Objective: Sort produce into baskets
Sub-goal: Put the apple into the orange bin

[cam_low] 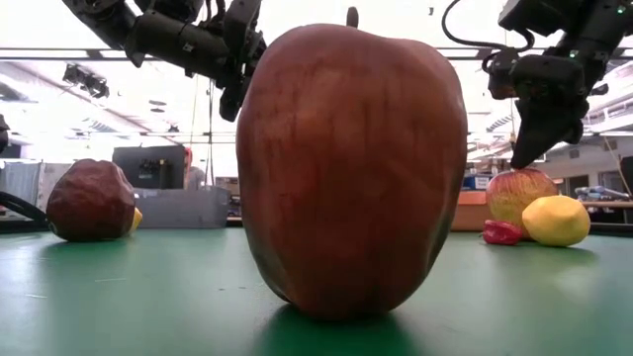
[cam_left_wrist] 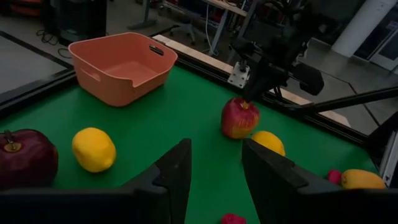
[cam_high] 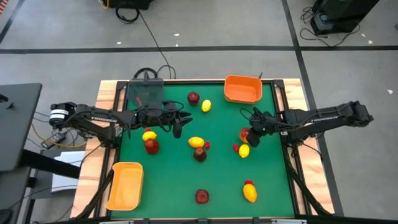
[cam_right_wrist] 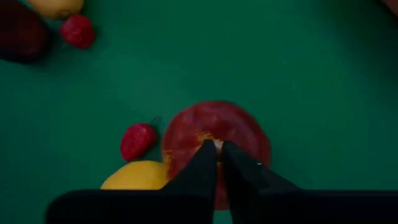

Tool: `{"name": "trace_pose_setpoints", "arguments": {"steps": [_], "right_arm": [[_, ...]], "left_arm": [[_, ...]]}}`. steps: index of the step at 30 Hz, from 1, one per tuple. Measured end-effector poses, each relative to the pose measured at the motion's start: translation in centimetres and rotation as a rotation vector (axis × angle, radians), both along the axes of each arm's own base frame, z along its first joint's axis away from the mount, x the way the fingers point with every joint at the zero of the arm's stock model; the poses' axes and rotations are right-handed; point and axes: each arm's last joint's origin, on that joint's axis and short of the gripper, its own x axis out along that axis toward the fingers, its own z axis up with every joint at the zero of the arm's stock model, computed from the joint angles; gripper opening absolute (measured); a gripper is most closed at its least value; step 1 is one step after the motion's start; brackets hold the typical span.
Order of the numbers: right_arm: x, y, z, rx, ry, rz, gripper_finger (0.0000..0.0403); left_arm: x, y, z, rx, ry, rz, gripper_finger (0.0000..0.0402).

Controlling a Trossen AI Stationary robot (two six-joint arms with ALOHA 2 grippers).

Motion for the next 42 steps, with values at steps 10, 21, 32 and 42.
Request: {"name": "trace_pose_setpoints", "arguments": {"steps": [10, 21, 32, 42], "right_arm": [[0.8, 0.0, 1.5, 0.033, -0.140, -0.010, 0.0010], [1.6, -3.3, 7.1, -0.203, -0.275, -0.100, 0.0009], [0.3, -11.7, 6.2, -0.363, -0.136, -0.341, 0.0009], [-0.5, -19.4, 1.9, -0.206, -0.080, -0.507, 0.0009]], "left_arm": [[0.0, 0.0, 0.0, -0.003, -0.002, 0.001, 0.0148], [0.0, 0.1, 0.1, 0.003, -0.008, 0.018, 0.0148], [0.0, 0.5, 0.5, 0.023, -0.047, 0.101, 0.0148], [-0.1, 1.2, 0.7, 0.024, -0.067, 0.129, 0.0148]]}}
